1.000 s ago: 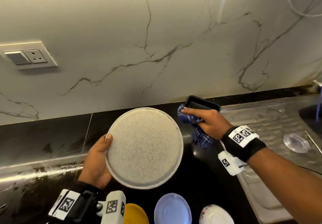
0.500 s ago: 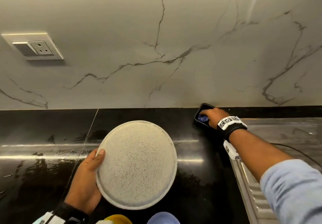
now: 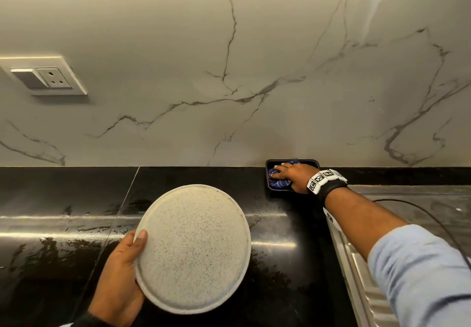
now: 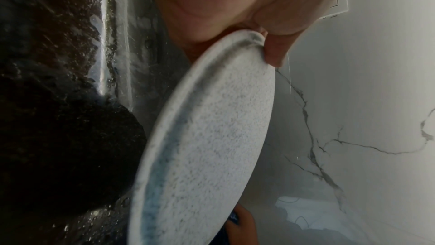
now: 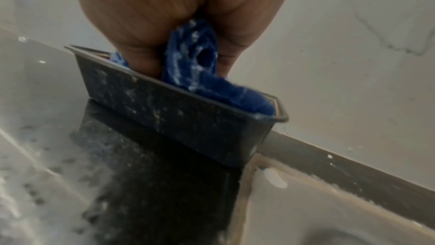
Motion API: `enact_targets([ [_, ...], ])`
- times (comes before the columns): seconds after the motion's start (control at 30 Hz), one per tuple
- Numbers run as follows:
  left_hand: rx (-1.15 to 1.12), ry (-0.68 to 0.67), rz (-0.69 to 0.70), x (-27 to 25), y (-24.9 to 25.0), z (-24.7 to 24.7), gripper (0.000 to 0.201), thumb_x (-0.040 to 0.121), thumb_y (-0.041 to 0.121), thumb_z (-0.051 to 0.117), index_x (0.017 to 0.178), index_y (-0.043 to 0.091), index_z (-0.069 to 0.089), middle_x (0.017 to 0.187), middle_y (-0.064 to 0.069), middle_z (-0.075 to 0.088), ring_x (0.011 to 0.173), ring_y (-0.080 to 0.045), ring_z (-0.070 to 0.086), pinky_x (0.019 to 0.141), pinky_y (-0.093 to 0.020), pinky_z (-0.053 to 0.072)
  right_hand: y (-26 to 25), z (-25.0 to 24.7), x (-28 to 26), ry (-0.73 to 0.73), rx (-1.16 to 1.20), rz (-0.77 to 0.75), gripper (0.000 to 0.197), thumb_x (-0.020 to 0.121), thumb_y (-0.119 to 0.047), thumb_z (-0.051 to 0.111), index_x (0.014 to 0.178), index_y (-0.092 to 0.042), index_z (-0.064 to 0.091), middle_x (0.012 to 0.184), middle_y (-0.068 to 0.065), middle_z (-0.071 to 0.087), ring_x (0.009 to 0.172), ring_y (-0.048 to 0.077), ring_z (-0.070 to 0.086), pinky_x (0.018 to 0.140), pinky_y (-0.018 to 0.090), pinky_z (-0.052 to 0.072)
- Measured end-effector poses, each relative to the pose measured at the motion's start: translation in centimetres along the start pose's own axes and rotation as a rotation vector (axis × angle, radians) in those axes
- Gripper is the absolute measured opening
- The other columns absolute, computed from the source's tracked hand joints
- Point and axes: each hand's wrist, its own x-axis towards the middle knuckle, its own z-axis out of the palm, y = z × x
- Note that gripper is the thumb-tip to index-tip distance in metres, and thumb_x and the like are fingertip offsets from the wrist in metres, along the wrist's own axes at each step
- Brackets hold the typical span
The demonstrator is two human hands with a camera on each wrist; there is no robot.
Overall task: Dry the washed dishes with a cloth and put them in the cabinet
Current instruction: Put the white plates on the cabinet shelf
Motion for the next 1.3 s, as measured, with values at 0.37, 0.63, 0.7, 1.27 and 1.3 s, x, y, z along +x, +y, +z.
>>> enact_targets([
  [0.37,0.07,-0.221,0.274,-2.6,4.9,1.0,0.035,0.095,0.037,0.048,0.117,0.017,0.067,0.117,-0.012,0.072,0.107,-0.029,0.068,0.089,-0.05,0.054,-9.1,-7.9,-11.4,0.636,0.887,0.2,0.028,0.099,-0.02,0.06,0.124,-0.011,0.069,0.104,0.004,0.076,0.097,0.013,0.071,0.095,0.027,0.053],
  [0.63,0.096,-0.453,0.596,-7.1,13.9,4.9,0.024,0.083,0.014,0.058,0.08,0.019,0.081,0.084,-0.011,0.075,0.071,-0.012,0.07,0.062,-0.018,0.056,-20.2,-18.4,-24.7,0.792,1.136,-0.027,0.037,0.085,-0.048,0.072,0.101,-0.015,0.073,0.081,0.006,0.072,0.071,0.013,0.063,0.066,0.03,0.052],
  [0.7,0.212,-0.462,0.774,-8.9,16.4,5.8,0.037,0.089,0.011,0.067,0.075,0.042,0.08,0.079,0.008,0.078,0.069,0.009,0.067,0.065,-0.004,0.05,-21.2,-20.8,-27.4,0.873,1.086,0.005,0.033,0.085,-0.044,0.075,0.106,-0.02,0.072,0.094,0.004,0.076,0.086,0.021,0.072,0.083,0.043,0.058],
  [1.27,0.746,-0.254,1.965,-14.2,25.0,17.5,0.046,0.095,0.048,0.047,0.134,0.025,0.056,0.142,0.012,0.059,0.134,-0.003,0.051,0.117,-0.034,0.029,-17.5,-52.3,-42.4,1.674,0.109,0.121,0.03,0.084,-0.008,0.067,0.112,-0.02,0.069,0.106,0.002,0.07,0.1,0.023,0.064,0.089,0.035,0.05],
  [1.3,0.854,-0.22,1.997,-13.7,24.9,18.5,0.049,0.096,0.048,0.045,0.134,0.021,0.058,0.144,0.003,0.058,0.14,-0.015,0.049,0.117,-0.047,0.026,-16.2,-53.6,-41.4,1.626,0.046,0.211,0.031,0.085,-0.006,0.067,0.114,-0.016,0.069,0.11,0.006,0.069,0.104,0.026,0.063,0.089,0.034,0.047],
])
